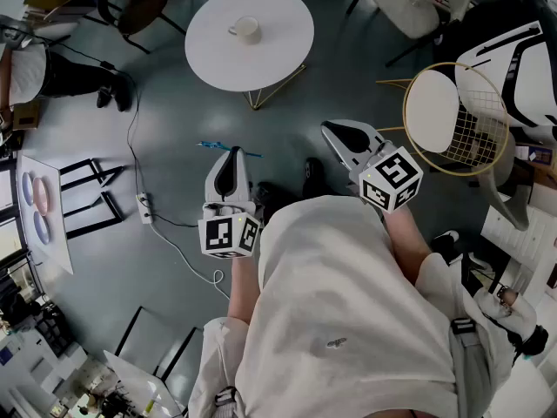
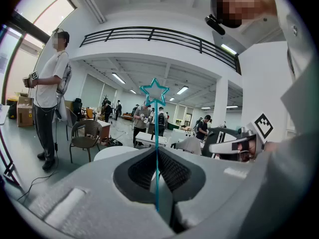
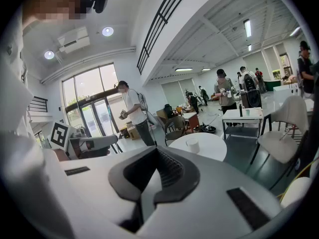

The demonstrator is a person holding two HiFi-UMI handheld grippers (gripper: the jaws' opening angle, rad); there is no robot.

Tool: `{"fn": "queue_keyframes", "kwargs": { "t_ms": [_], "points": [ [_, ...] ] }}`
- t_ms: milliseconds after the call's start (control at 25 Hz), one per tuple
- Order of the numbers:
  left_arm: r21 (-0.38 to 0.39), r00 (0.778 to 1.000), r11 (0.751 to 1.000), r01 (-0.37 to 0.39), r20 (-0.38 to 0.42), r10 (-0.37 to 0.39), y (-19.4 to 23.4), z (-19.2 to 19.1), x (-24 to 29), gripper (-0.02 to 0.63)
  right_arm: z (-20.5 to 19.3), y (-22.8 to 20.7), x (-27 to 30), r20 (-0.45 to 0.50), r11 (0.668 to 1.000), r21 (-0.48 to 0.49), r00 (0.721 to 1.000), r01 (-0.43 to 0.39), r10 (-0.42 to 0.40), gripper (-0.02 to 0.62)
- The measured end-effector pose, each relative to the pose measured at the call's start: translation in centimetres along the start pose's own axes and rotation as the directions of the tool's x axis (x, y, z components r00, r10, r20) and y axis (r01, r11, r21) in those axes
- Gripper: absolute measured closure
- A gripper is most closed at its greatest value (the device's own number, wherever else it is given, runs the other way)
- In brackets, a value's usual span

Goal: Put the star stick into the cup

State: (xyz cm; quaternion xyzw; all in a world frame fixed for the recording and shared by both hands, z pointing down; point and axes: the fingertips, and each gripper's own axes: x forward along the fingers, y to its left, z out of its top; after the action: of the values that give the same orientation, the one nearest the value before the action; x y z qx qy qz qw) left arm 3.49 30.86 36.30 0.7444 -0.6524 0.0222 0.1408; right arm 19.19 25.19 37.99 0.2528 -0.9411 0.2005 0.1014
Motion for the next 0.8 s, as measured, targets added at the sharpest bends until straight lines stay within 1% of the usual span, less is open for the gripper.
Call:
{"fn": "queue_keyframes", "kwargs": {
  "t_ms": [320, 600, 800],
  "points": [
    [0.005, 1.000, 1.000, -0.013, 0.006, 0.013, -0.7, 0.1, 0.3, 0.589, 0.2, -0.7, -0.3, 0.001, 1.000, -0.006, 1.000, -0.013, 0.013, 0.591],
    [0.010, 1.000, 1.000, -0.015, 0.005, 0.015, -1.3, 0.2, 0.5, 0.588, 0.3, -1.7, -0.6, 0.028, 1.000, 0.017, 0.999, 0.019, -0.020, 0.589],
    [0.004, 1.000, 1.000, -0.019, -0.003, 0.019, -1.4, -0.2, 0.3, 0.589, -0.1, -1.8, -0.4, 0.029, 0.999, 0.045, 0.999, 0.023, -0.024, 0.588]
  ]
}}
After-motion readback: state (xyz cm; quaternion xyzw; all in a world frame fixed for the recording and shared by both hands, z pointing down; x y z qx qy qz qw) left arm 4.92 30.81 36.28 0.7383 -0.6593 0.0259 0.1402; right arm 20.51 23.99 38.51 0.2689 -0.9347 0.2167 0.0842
